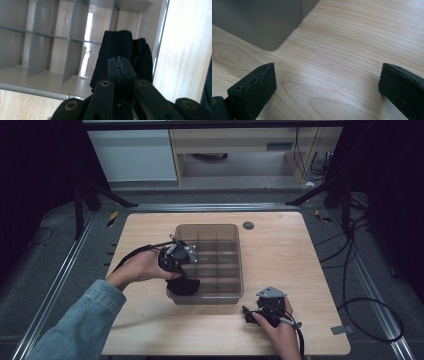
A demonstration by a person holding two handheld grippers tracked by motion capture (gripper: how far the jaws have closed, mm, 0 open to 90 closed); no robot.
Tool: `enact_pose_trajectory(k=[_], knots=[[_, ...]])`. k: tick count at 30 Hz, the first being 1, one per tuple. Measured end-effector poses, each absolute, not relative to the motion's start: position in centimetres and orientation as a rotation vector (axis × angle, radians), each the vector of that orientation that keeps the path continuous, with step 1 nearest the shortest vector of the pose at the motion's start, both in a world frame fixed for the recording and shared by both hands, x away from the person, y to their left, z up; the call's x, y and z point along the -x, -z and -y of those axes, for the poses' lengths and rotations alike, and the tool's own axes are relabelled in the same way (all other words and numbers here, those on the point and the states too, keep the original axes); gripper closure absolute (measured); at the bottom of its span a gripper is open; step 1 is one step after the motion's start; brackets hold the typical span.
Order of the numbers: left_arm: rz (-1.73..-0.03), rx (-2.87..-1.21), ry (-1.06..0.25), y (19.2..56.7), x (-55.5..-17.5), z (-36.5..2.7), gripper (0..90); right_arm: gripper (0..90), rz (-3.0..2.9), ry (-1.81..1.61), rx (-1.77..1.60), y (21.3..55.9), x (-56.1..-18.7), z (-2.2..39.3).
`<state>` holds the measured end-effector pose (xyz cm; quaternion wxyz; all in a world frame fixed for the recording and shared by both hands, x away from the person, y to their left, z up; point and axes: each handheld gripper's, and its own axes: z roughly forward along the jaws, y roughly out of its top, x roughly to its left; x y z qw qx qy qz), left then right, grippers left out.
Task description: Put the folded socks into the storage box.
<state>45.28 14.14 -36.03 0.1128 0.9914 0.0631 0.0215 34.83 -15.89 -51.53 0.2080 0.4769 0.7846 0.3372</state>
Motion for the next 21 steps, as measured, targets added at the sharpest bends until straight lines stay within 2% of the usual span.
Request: enact_pose_trajectory(k=[8,13,21], knots=[[-0.153,-2.939,-0.057,37.0,-44.8,-13.5,88.3,1.7,-2.184,-0.940,-1.331,51.5,-34.8,15.9],[-0.152,-2.988,-0.046,39.4,-44.5,-13.4,88.7,1.7,-2.183,-0.939,-1.329,51.5,-34.8,15.9],[-0.211,-2.957,-0.019,40.7,-44.7,-13.8,89.6,1.6,-2.184,-0.939,-1.329,51.5,-34.8,15.9]])
